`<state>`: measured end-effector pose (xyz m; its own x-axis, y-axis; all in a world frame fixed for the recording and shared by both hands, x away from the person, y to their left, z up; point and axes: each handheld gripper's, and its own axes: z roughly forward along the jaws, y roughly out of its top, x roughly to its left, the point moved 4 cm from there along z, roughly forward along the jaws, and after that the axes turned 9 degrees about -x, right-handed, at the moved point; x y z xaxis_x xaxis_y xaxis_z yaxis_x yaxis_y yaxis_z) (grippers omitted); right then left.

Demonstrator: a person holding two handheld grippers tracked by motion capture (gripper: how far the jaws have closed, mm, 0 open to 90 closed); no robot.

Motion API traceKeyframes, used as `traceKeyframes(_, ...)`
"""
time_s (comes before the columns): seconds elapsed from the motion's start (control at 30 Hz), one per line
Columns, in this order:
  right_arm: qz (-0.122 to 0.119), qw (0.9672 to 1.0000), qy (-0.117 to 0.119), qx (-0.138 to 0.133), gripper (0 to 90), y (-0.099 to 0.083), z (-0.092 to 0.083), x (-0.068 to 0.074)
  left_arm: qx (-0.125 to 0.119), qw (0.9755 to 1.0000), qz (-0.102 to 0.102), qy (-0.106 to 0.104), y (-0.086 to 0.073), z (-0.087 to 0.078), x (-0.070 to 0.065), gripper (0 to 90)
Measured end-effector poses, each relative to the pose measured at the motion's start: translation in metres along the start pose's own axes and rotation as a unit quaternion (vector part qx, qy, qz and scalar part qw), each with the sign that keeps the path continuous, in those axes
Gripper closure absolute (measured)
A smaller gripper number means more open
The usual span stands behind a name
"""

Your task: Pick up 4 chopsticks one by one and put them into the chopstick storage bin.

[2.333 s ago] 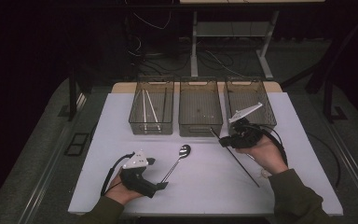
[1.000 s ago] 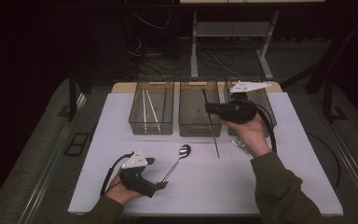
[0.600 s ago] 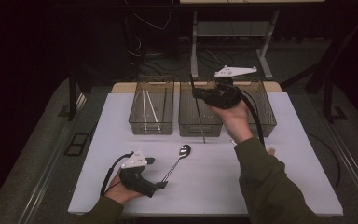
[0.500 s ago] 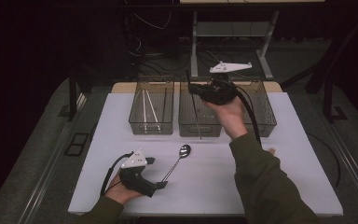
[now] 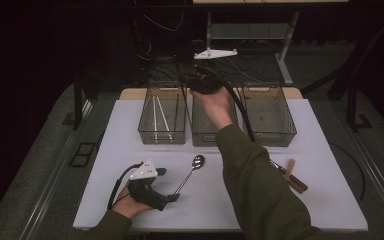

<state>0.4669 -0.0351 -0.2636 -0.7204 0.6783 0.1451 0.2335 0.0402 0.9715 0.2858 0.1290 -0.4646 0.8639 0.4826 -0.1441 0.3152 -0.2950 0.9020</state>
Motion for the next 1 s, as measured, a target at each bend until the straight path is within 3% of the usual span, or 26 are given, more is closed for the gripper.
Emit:
traceKeyframes(0.23, -0.002, 1.0, -0.008, 0.002, 85.1, 0.003, 0.03, 0.005, -0.002, 1.0, -0.001, -0.005, 0.001, -0.001, 0.0, 0.0)
traceKeyframes(0.43, 0.004, 0.9999, -0.013, 0.006, 85.1, -0.006, 0.052, 0.002, -0.005, 1.0, -0.003, -0.005, 0.002, 0.0, -0.001, 0.0)
traceKeyframes(0.73, 0.004, 0.9981, -0.028, 0.055, 85.0, -0.04, 0.078, -0.003, -0.012, 0.9999, -0.002, -0.005, 0.002, 0.001, -0.001, 0.0)
traceKeyframes(1.0, 0.014, 0.9934, -0.044, 0.105, 85.0, -0.063, 0.094, -0.007, -0.013, 0.9999, -0.001, -0.007, 0.003, 0.0, -0.001, 0.0)
